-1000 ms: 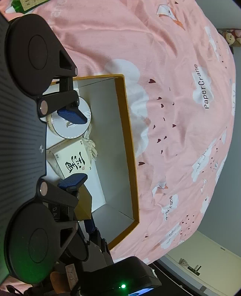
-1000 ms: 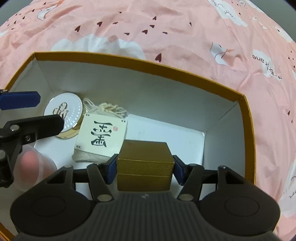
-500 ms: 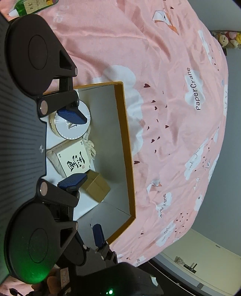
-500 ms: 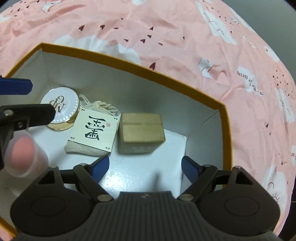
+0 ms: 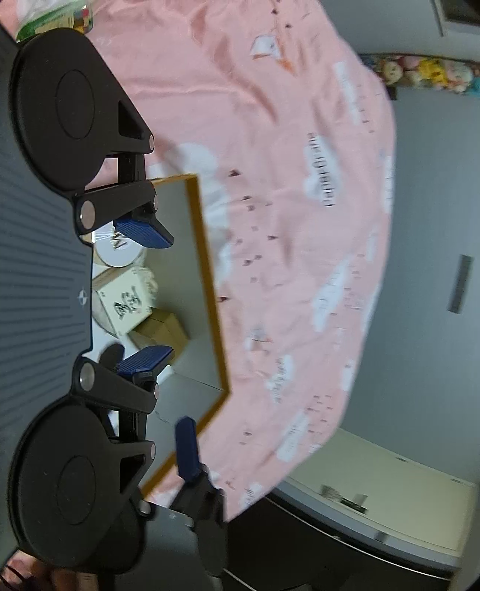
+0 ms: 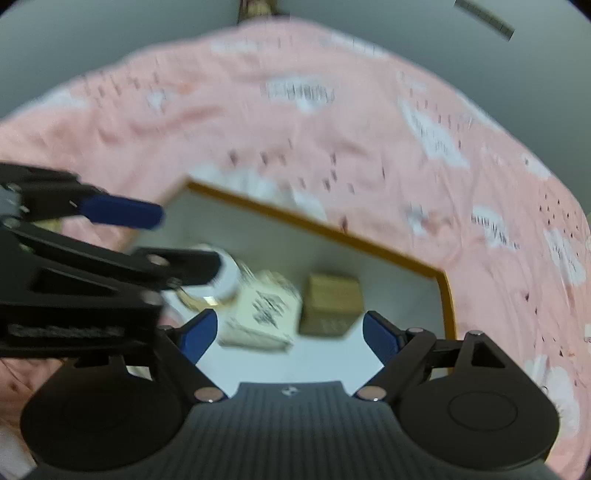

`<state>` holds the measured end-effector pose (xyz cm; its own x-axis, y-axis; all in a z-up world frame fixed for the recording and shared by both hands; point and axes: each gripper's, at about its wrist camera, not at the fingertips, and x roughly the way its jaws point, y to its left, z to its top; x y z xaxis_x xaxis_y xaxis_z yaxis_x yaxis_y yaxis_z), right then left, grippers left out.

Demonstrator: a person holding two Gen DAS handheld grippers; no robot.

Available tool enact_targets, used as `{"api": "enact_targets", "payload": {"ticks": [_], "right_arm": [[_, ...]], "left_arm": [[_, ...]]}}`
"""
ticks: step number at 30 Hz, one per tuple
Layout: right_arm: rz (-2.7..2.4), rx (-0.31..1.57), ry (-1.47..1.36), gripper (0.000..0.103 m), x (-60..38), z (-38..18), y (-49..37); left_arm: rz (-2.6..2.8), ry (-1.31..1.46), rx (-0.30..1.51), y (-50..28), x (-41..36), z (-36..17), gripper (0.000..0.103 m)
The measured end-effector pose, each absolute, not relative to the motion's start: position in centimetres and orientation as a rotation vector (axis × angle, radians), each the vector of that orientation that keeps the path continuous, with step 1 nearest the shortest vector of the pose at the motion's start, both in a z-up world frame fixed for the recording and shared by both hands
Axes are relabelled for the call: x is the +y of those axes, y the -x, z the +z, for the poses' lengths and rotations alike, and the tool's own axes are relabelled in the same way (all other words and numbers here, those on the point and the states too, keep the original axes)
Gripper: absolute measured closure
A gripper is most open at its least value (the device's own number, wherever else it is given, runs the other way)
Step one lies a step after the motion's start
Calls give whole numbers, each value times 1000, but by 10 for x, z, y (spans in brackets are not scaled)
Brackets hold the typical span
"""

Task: Organize rigid objects
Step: 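Move both grippers back over the remaining items beside the box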

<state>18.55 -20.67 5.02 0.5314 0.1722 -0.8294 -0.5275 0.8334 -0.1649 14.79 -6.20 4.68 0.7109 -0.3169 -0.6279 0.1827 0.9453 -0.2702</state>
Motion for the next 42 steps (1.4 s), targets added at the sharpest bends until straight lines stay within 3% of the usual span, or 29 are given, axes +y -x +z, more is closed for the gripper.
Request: {"api": "enact_targets", "payload": {"ticks": [11,18,23,29,42], "right_arm": [[567,672,235,18,-168,55,-105],[639,631,202,17,-145,46,-78],[734,624,278,17,-119,41,-64],[829,662,400,36,-87,26,-55],[888,800,486,35,-53,-6,-67]], "left_arm": [[-177,148,499,-80,-22,71,32],[-91,149,544,-52,19,50,32],[-83,243,673,-41,56,28,32],[-86,323,761,-30,95,9,32],[-87,26,759,4,126,-5,33]]}}
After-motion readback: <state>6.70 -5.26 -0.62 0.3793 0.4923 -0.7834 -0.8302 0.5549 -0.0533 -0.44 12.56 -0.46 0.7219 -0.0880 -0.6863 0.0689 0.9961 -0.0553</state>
